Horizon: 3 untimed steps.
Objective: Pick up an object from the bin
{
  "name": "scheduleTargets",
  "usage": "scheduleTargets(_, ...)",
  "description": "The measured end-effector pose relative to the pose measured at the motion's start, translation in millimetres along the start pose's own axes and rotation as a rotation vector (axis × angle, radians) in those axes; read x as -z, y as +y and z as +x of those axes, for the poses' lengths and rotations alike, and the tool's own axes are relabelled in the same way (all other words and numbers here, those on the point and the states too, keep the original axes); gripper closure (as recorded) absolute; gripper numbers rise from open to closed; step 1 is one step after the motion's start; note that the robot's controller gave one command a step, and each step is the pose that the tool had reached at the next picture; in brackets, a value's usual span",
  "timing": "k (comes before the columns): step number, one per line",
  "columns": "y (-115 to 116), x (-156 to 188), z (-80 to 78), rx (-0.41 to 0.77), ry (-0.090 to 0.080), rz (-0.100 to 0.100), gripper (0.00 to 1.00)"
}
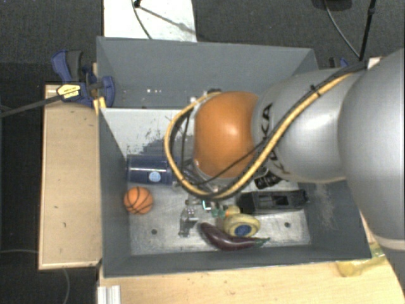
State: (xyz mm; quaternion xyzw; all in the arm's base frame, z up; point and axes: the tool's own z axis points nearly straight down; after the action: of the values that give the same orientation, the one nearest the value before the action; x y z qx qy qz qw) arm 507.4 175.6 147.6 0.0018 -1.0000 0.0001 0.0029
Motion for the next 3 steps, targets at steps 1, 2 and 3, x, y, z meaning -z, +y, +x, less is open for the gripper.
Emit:
scheduleTargets(1, -1, 4, -2.2, -0.006, -0.008, -0.001, 0.0)
scheduleTargets(2, 68, -63, -37.9, 0.053, -0.013, -0.003, 0.0)
scheduleTargets(3, 79, -51, -31.4, 0.051, -0.006, -0.001, 0.0)
